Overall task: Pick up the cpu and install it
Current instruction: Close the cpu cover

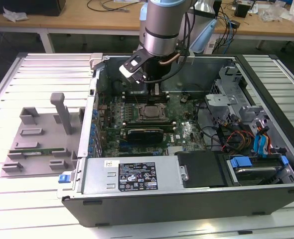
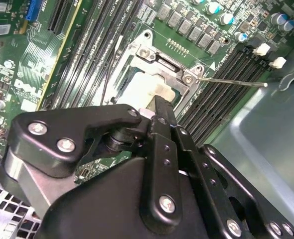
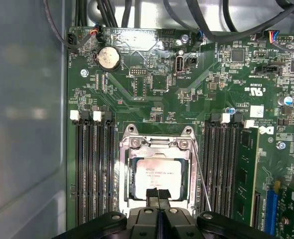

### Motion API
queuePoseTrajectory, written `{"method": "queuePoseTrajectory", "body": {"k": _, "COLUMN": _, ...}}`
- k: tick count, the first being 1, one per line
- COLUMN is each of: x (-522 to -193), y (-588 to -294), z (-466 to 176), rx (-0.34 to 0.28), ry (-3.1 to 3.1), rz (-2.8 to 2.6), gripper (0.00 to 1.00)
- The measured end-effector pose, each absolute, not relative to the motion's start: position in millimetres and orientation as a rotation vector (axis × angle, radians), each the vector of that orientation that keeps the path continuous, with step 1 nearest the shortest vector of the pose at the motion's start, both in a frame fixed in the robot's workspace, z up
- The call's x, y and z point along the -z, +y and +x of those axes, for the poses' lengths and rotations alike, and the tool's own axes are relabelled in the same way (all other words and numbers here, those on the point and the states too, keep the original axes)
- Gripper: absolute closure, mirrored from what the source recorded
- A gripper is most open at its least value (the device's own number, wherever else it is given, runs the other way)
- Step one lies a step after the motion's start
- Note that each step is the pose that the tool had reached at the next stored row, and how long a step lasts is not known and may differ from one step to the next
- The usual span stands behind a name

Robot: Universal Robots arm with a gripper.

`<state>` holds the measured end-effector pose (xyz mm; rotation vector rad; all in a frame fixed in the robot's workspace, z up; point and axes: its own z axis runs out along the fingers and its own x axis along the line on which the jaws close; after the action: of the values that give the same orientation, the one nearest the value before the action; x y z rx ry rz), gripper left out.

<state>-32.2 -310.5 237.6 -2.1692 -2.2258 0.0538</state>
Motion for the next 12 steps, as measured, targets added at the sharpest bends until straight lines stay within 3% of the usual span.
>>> {"method": "queuePoseTrajectory", "body": {"k": 12, "x": -251, "y": -310, "z": -32, "rx": -0.054, "ry": -2.226, "rz": -2.169, "gripper": 0.89}}
